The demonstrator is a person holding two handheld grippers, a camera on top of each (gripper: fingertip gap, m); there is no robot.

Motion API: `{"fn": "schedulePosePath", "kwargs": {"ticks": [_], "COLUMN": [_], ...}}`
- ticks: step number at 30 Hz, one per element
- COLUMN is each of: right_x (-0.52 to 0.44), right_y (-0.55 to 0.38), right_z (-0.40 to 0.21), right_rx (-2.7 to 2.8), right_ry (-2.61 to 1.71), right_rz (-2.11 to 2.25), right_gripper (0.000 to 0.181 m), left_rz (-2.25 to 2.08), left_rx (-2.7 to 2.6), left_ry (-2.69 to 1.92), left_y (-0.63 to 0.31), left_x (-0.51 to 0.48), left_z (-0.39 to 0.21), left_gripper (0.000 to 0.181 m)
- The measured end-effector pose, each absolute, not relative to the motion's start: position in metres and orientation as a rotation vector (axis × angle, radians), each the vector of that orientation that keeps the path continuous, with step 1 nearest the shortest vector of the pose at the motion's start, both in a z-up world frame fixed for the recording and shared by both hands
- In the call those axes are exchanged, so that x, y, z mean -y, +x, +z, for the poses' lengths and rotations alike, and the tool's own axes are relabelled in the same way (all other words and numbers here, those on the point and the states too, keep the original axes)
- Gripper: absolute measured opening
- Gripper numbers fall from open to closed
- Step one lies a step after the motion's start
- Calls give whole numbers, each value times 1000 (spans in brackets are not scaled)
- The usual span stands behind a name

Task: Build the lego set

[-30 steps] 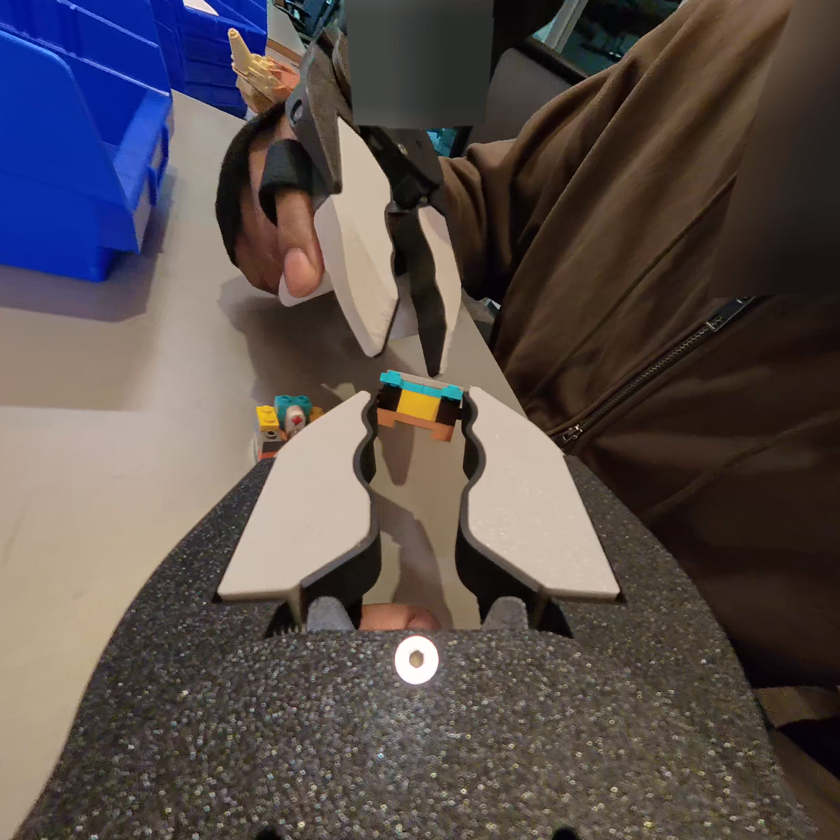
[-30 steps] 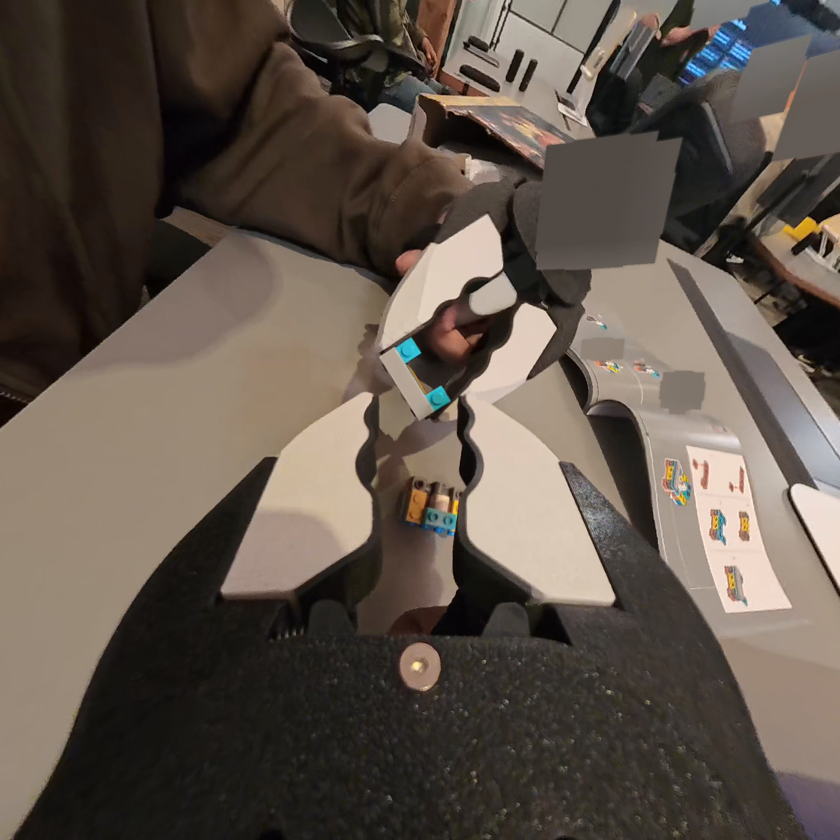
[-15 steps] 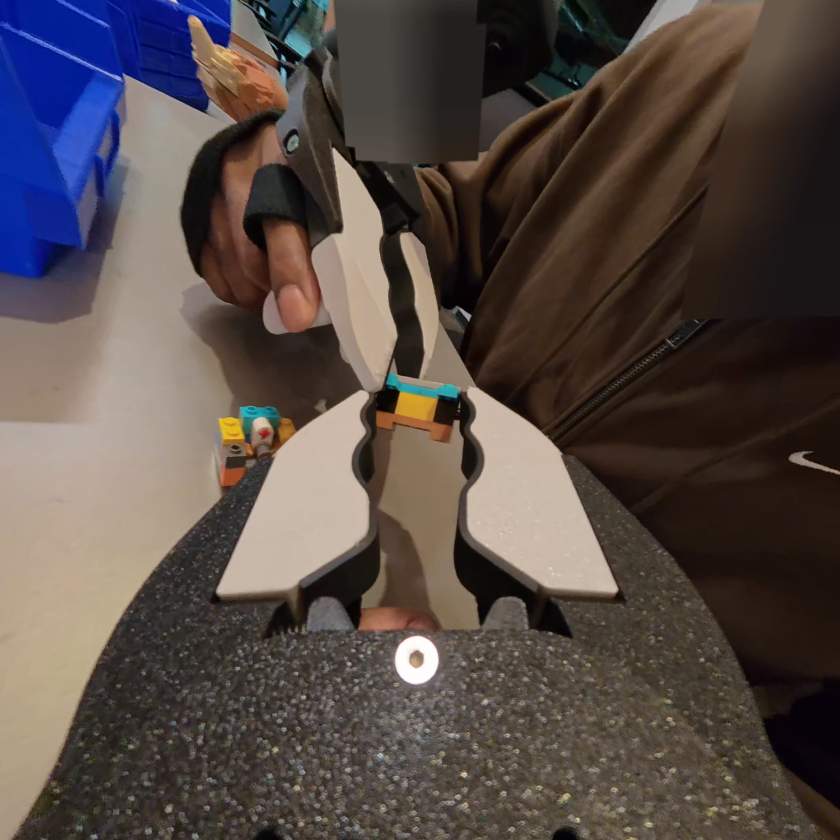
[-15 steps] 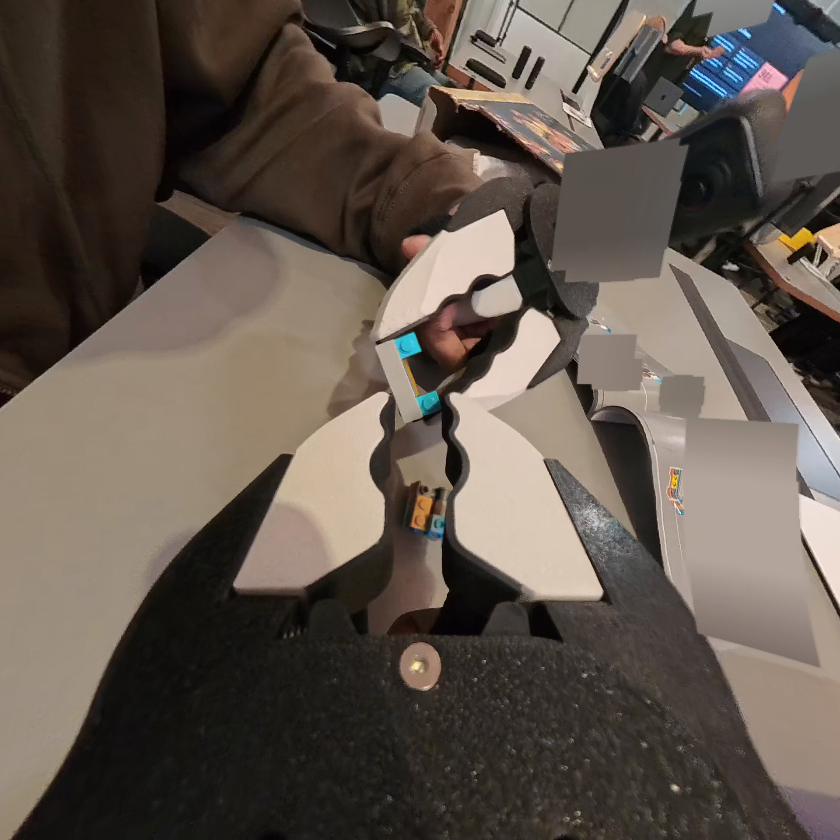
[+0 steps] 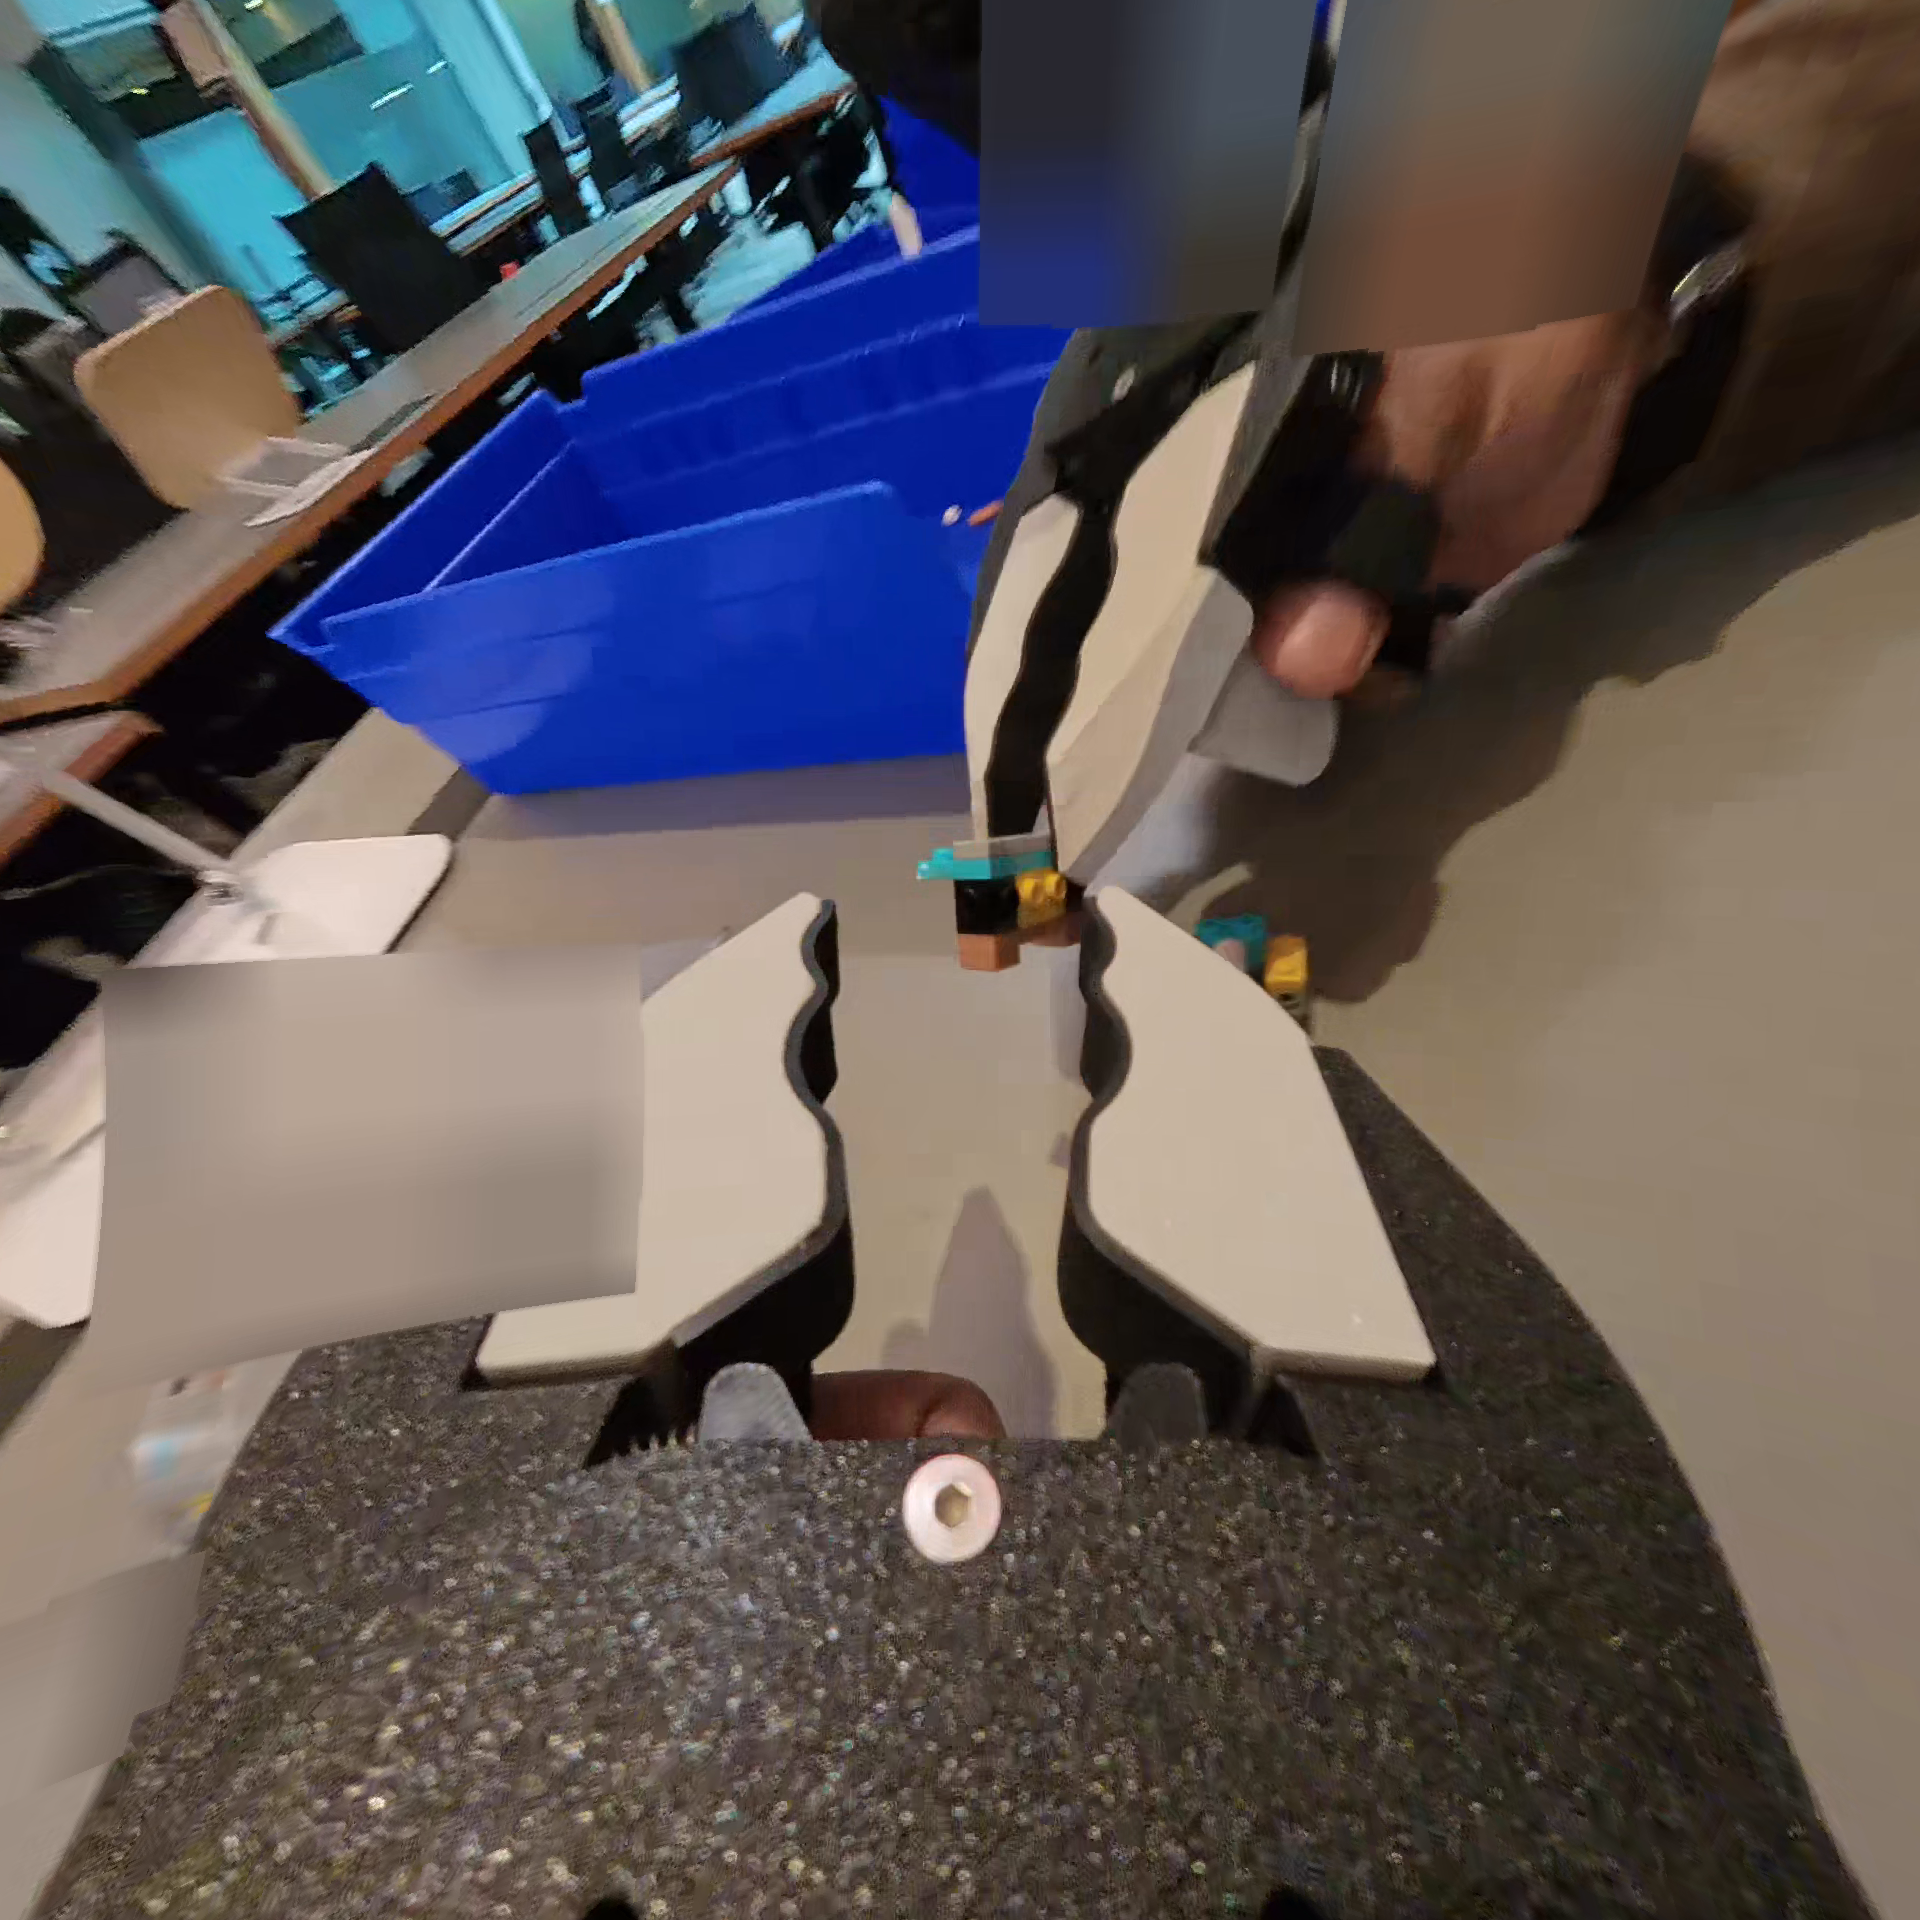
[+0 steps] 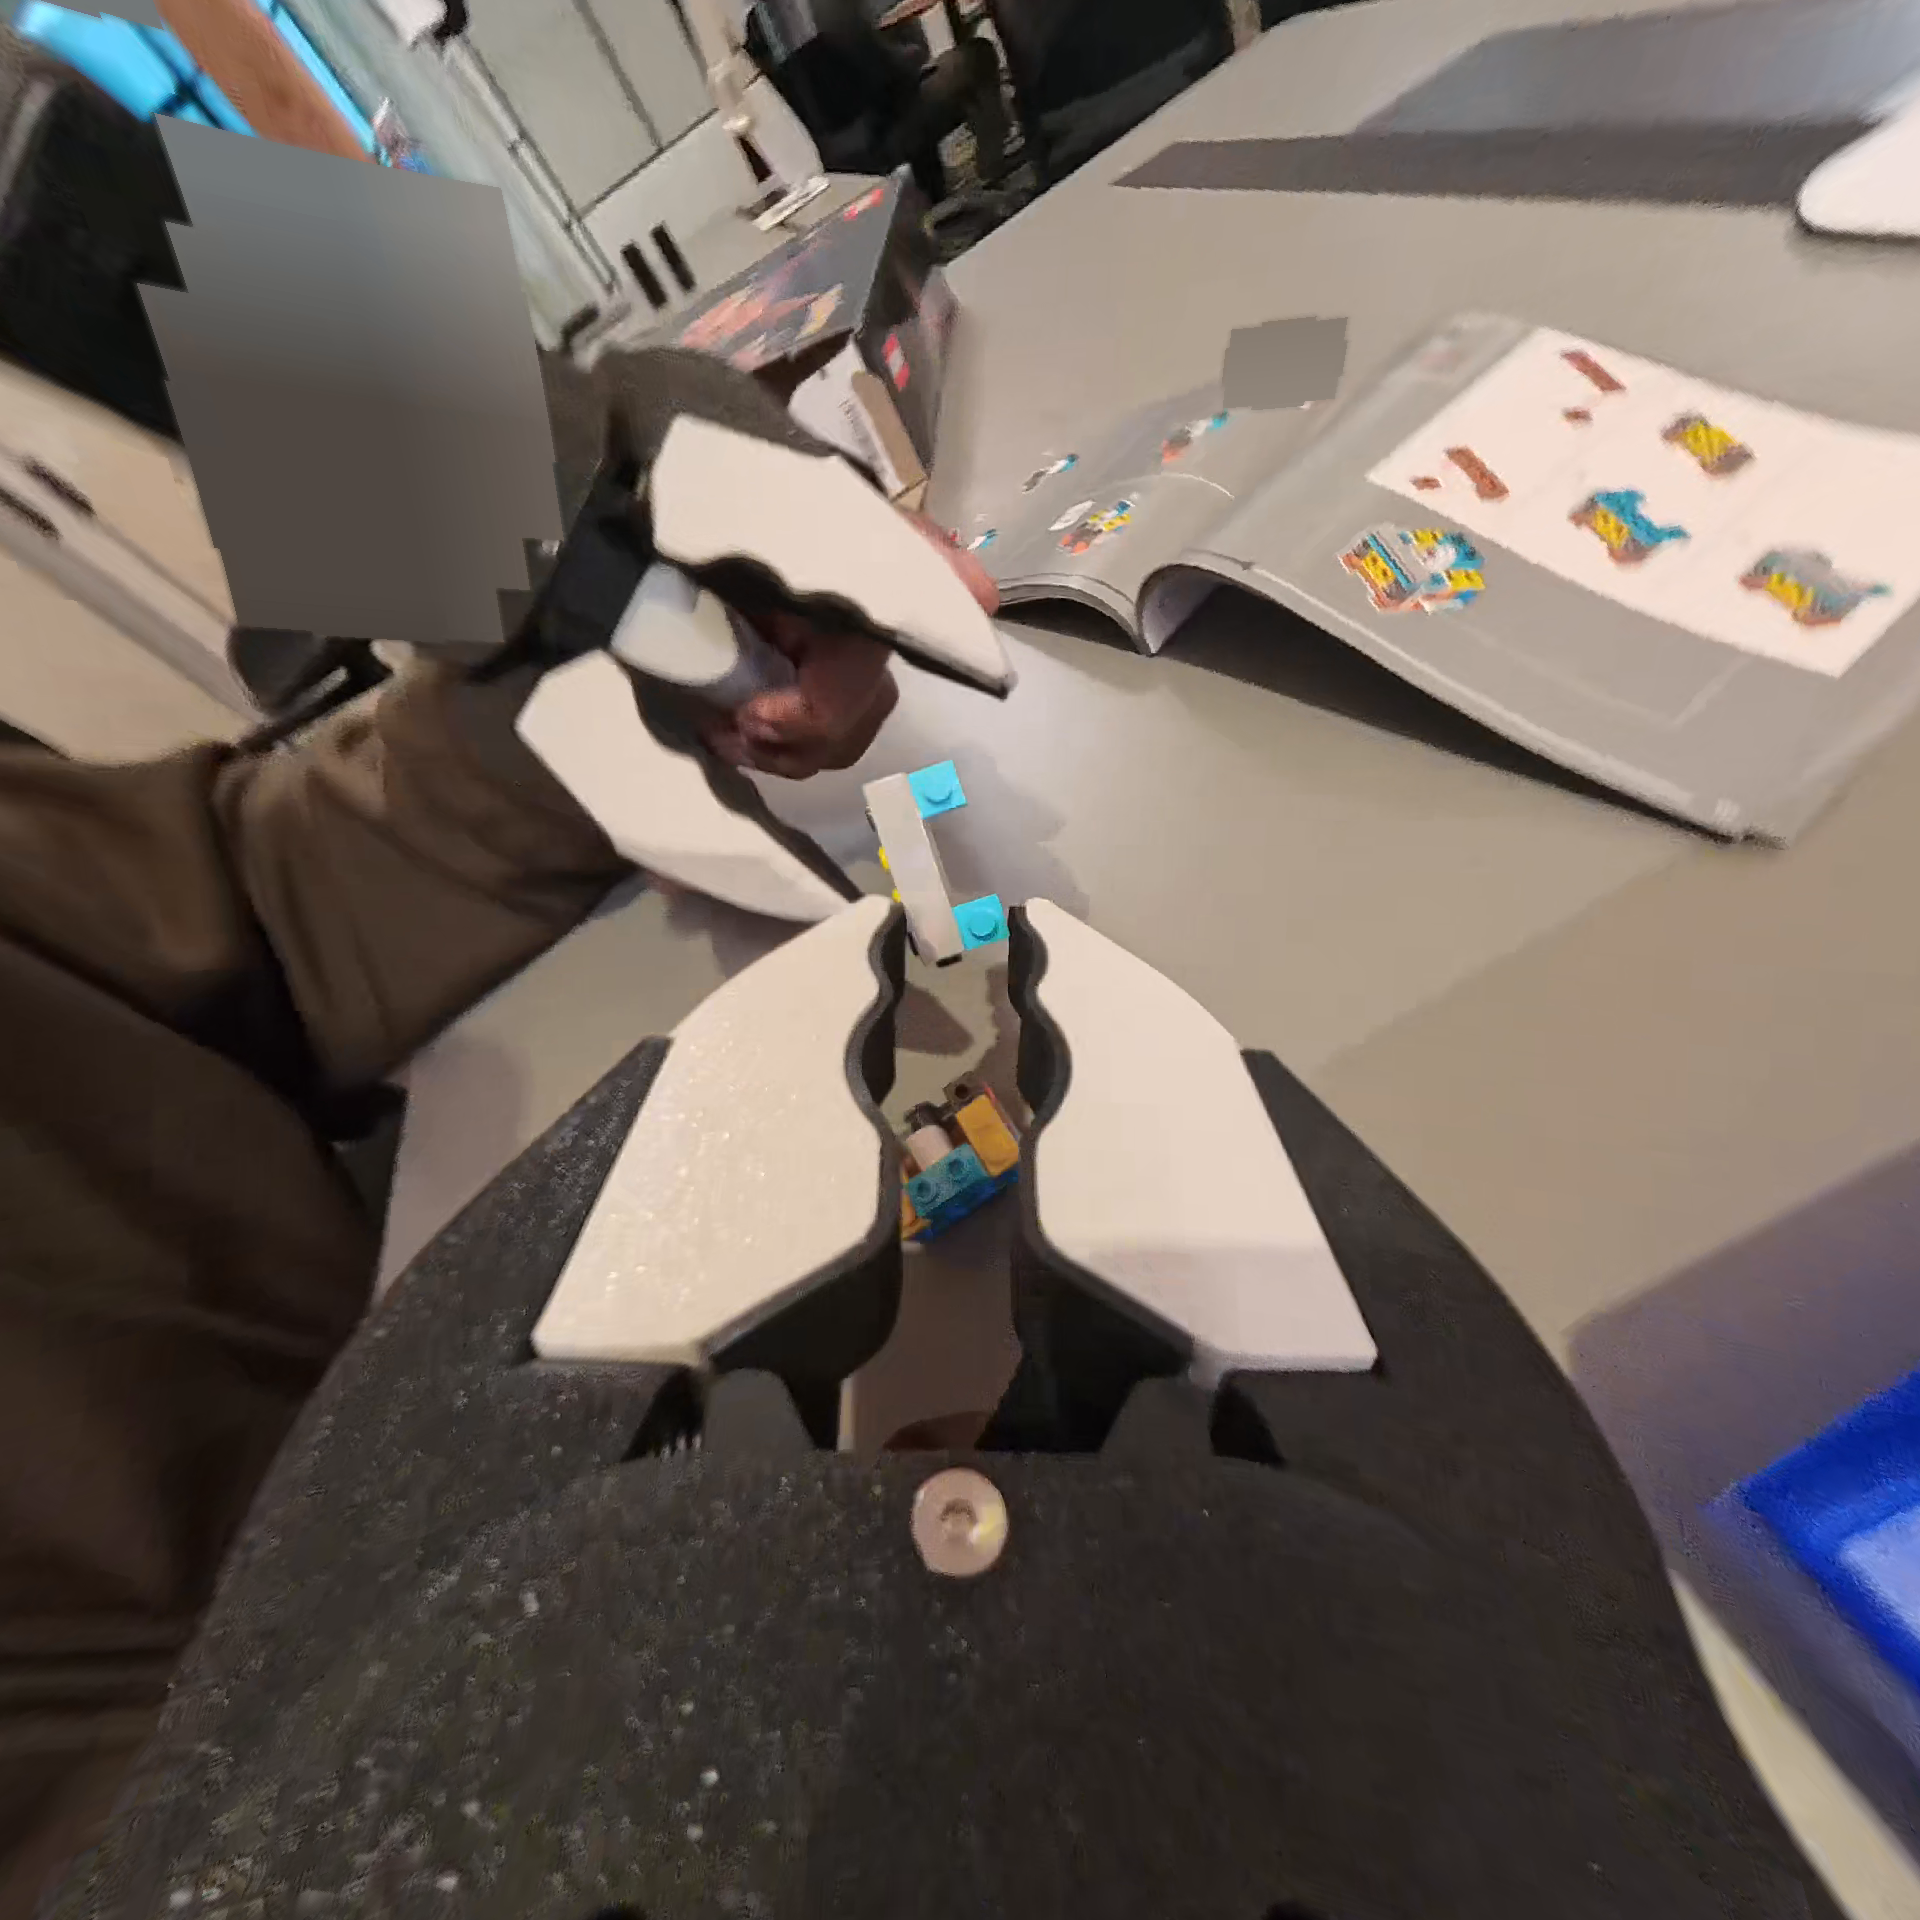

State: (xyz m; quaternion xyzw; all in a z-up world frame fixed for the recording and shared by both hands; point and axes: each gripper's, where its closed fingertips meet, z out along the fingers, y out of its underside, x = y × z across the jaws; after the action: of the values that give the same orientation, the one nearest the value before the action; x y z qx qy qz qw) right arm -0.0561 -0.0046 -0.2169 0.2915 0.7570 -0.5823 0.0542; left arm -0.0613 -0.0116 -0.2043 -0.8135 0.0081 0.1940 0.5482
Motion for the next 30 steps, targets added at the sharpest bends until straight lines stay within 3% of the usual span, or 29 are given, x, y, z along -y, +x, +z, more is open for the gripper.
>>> {"fn": "schedulePosePath", "kwargs": {"ticks": [10, 21, 26, 30], "right_x": [-3, 3, 3, -2], "right_y": [-68, -65, -58, -49], "right_z": [-219, -218, -209, -213], "right_rx": [-1982, -1995, -2388, -2634], "right_ry": [1203, 1148, 682, 325], "right_rz": [-1772, -1824, -1928, -1945], "right_gripper": [18, 18, 42, 73], "left_rz": [884, 1001, 706, 385], "left_rx": [-60, -74, -17, 56], "left_ry": [-1966, -1993, -2011, -1963], "left_y": [-73, -77, -76, -65], "left_x": [-1, -3, 6, 10], "left_z": [-210, -218, -225, -220], "left_gripper": [46, 38, 38, 38]}}
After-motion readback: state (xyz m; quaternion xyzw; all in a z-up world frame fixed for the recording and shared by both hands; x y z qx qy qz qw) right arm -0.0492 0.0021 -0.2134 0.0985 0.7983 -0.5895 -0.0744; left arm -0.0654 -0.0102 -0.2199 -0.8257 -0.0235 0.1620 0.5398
